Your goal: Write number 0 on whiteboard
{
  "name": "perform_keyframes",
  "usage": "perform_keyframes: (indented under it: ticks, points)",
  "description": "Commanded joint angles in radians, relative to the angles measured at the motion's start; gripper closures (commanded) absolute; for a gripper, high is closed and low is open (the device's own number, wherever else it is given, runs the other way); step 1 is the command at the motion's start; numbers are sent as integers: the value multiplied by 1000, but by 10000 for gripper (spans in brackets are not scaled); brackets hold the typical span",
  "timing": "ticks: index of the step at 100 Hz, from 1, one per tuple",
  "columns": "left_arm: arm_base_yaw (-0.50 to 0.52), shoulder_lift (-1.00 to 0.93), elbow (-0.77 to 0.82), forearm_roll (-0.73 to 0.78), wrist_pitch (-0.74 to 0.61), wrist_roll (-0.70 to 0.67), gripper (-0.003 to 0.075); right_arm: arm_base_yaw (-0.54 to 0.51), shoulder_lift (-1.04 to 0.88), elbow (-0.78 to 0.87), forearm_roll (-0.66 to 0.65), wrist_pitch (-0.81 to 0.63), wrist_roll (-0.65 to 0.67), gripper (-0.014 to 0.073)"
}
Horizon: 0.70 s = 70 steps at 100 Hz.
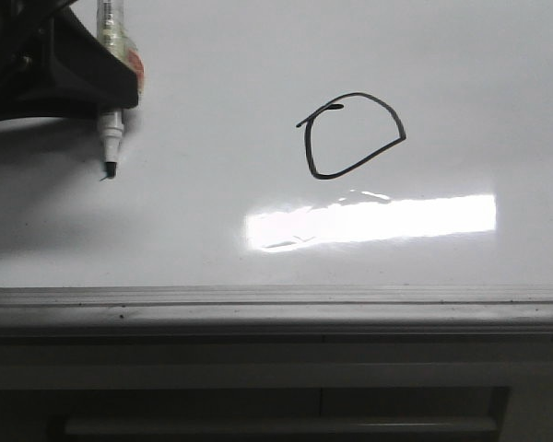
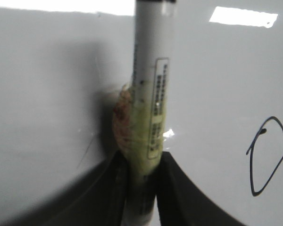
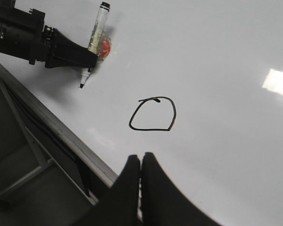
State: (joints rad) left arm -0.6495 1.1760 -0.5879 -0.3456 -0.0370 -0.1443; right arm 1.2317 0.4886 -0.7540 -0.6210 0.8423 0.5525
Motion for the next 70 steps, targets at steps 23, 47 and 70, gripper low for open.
perform_keyframes:
  ticks: [23, 47, 70]
  points:
    - [9, 23, -4, -18, 61, -9, 428, -7, 9, -23, -44, -91, 15, 650]
    - [9, 23, -4, -14, 63, -9, 249, -7, 9, -23, -44, -91, 31, 650]
    - [9, -1, -4, -9, 89, -9, 213, -7, 9, -23, -44, -91, 31, 650]
